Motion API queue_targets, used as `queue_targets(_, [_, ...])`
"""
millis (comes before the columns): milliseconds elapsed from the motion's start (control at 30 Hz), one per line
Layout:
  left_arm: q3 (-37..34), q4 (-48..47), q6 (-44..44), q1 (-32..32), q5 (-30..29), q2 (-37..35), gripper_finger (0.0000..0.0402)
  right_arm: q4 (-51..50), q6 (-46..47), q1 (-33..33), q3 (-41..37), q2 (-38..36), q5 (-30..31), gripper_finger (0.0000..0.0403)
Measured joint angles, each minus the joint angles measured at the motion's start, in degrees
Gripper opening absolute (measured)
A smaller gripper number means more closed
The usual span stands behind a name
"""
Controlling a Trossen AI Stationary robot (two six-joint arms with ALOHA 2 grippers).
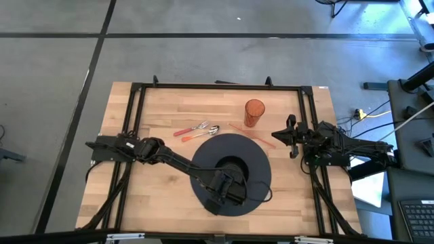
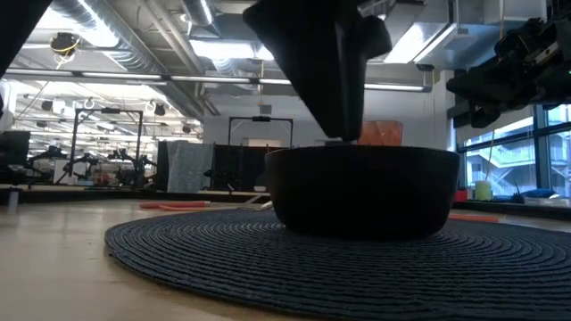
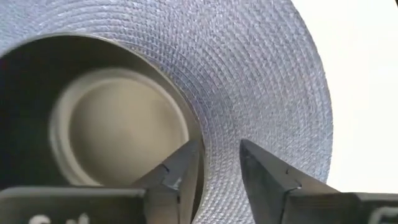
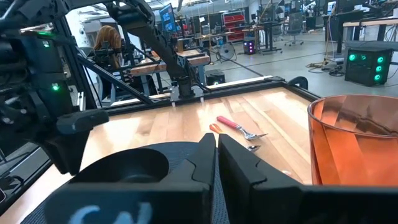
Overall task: Pick & Place Utensil
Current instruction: Put the orange cup on the black placemat to the top right of the black bowl
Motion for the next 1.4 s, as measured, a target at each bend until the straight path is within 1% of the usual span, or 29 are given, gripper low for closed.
queue_targets(100, [1.82,-1.57,0.00,0.02,-0.28,0.00,0.0129,0.00,0.00,0.00,0.01,-0.01,0.00,0.0021])
queue_targets(233, [6.70,-7.03,-0.62,-0.59,-0.46,-0.08,0.0135,0.00,0.00,0.00,0.00,0.00,-0.02,0.0021])
queue_targets(333, [5.05,-9.39,-1.53,-1.60,-0.97,-3.58,0.0134,-0.02,0.00,0.00,0.01,0.00,-0.02,0.0021])
queue_targets(467, [5.09,-14.22,-4.25,-3.56,-3.23,-9.36,0.0121,0.00,0.00,0.00,0.02,-0.02,0.00,0.0021])
queue_targets(567, [5.07,-13.88,-4.22,-6.46,-7.12,-13.85,0.0099,0.00,0.00,0.00,0.01,0.04,-0.02,0.0021])
queue_targets(633, [5.07,-12.74,-2.86,-8.55,-11.36,-17.20,0.0081,-0.01,0.00,0.00,0.01,0.09,-0.04,0.0021])
queue_targets(700, [4.81,-10.87,0.37,-10.51,-15.88,-20.58,0.0060,0.00,0.00,0.00,0.02,0.09,-0.04,0.0021])
queue_targets(800, [0.70,-4.55,4.95,-11.51,-20.54,-26.17,0.0027,0.00,0.00,0.00,0.02,0.09,-0.06,0.0021])
queue_targets(867, [-4.61,0.17,7.04,-10.77,-20.45,-30.96,0.0008,0.00,0.00,0.00,0.02,0.09,-0.02,0.0021])
queue_targets(933, [-12.21,6.07,8.44,-8.97,-20.19,-36.73,0.0005,0.00,0.00,0.00,0.00,0.09,-0.03,0.0021])
queue_targets(1000, [-21.89,13.41,9.23,-5.90,-18.98,-43.37,0.0004,0.00,0.00,0.00,0.01,0.09,-0.02,0.0021])
queue_targets(1067, [-33.20,22.75,10.06,-1.72,-15.51,-50.49,0.0003,-0.01,-0.06,0.00,0.00,0.09,-0.02,0.0021])
queue_targets(1100, [-39.43,29.23,10.60,0.58,-13.41,-54.32,0.0003,0.00,-0.22,0.00,0.00,0.09,-0.02,0.0021])
queue_targets(1200, [-58.68,54.00,11.81,8.71,-7.27,-65.27,0.0003,0.00,-0.24,0.00,0.01,0.09,-0.02,0.0021])
queue_targets(1233, [-64.72,62.69,11.41,11.35,-6.03,-68.49,0.0003,0.00,-0.24,0.00,0.01,0.09,-0.02,0.0021])
queue_targets(1300, [-75.88,77.75,8.80,16.19,-5.52,-74.02,0.0003,0.00,-0.23,0.00,0.02,0.09,-0.02,0.0021])
queue_targets(1333, [-80.72,83.27,7.43,18.02,-5.56,-76.63,0.0003,0.00,-0.24,0.00,0.00,0.09,-0.02,0.0021])
queue_targets(1400, [-89.00,87.89,6.62,19.99,-5.57,-83.14,0.0003,0.00,-0.24,0.00,0.01,0.09,-0.02,0.0021])
